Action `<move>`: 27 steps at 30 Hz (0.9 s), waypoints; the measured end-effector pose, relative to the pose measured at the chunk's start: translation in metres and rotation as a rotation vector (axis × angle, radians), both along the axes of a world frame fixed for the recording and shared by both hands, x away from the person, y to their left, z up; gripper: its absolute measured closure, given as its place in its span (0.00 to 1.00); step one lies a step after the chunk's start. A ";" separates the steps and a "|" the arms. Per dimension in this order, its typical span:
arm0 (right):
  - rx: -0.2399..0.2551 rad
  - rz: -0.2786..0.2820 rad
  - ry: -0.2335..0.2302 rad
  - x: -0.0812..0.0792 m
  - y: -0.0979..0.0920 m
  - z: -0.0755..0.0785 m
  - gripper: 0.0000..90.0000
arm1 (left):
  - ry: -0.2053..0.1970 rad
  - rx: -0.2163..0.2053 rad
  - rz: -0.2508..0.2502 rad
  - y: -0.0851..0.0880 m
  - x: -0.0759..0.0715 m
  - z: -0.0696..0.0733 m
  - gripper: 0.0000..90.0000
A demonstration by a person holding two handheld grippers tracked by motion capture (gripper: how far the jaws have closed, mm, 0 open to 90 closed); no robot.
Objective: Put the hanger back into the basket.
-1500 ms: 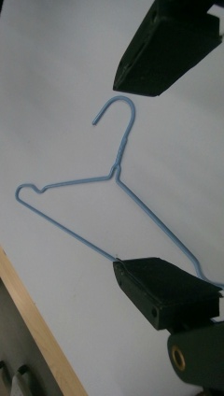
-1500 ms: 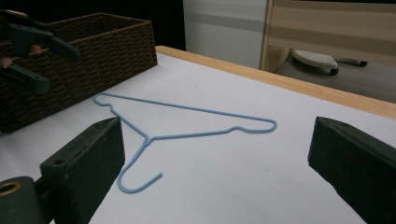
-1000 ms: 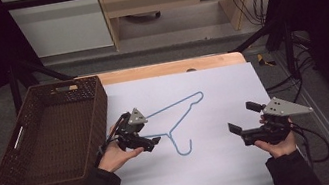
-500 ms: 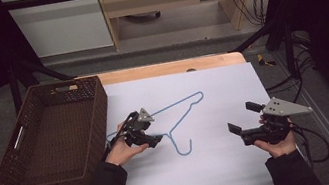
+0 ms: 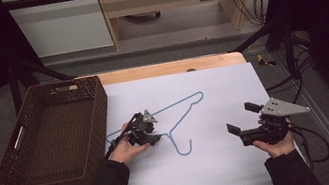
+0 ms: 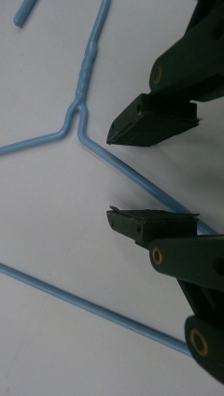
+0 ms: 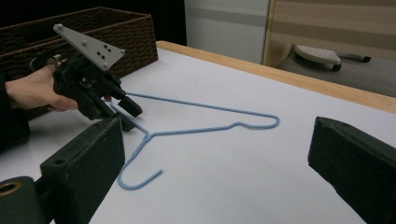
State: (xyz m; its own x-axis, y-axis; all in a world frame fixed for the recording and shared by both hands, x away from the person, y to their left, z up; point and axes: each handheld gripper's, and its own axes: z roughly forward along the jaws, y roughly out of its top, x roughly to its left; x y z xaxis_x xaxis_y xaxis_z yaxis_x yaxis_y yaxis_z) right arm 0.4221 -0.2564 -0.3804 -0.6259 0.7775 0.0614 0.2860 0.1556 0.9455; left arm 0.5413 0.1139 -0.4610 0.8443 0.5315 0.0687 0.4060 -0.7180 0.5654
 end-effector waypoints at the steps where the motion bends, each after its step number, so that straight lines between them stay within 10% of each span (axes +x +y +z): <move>1: 0.001 -0.001 0.002 0.000 0.000 0.000 0.05 | -0.002 -0.005 -0.002 0.000 0.000 0.000 0.65; 27: -0.001 0.002 0.002 0.000 0.001 -0.001 0.05 | -0.022 0.097 -0.026 -0.017 -0.015 0.004 0.93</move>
State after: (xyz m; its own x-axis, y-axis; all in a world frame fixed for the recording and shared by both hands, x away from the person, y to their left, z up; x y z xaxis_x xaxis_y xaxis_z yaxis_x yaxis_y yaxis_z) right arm 0.4224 -0.2555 -0.3810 -0.6272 0.7764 0.0622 0.2880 0.1570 0.9447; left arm 0.5261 0.0972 -0.4566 0.8554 0.4993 0.1377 0.3746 -0.7800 0.5013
